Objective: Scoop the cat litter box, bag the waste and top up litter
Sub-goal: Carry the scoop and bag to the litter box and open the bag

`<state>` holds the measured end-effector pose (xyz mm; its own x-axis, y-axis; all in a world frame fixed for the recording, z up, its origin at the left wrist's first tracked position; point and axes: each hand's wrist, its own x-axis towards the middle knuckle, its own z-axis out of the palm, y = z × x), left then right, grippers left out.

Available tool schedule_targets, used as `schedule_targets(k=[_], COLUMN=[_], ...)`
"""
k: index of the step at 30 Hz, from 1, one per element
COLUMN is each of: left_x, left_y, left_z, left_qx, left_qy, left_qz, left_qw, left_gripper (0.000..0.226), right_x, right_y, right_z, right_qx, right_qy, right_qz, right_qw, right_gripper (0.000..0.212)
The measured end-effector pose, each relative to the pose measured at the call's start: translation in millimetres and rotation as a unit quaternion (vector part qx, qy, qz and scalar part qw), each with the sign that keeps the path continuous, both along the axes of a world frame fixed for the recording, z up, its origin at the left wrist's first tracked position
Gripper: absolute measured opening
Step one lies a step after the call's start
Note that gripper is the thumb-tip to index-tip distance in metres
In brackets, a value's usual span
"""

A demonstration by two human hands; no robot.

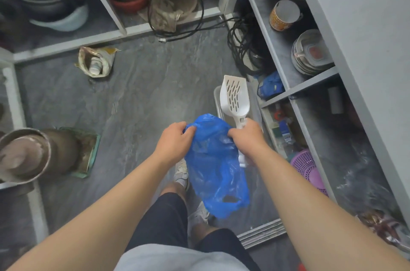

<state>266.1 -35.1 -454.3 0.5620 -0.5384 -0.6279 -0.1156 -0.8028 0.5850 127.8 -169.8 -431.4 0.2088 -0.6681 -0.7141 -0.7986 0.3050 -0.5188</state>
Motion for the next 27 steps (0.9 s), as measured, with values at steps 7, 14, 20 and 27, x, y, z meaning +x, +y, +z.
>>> schedule_targets(k=[7,14,20,27], left_x=[-77.0,-120.9,-120.5,-90.5], left_y=[20.6,21.2,35.1,49.4], left_z=[34.5,60.8,70.7,60.9], left_qx=[-0.093,-0.036,-0.043,-0.098], left_qy=[-0.146,-0.074,-0.070,0.024], left_qz=[-0.134,-0.166,-0.075,-0.120], left_qw=[0.976,0.983,0.994,0.988], left_gripper=[0.074,0.016,0.014,0.053], right_x=[-53.4,-103.2,-122.9,-92.9], right_y=[16.3,39.3,51.3,58.5], right_z=[23.0,53.1,55.2,54.8], right_qx=[0.030,0.038,0.010,-0.006], right_qy=[-0.057,-0.125,-0.097,-0.076], right_qz=[0.048,0.028,-0.019,-0.056], right_qw=[0.997,0.991,0.995,0.996], right_gripper=[0.020,0.020,0.023,0.015])
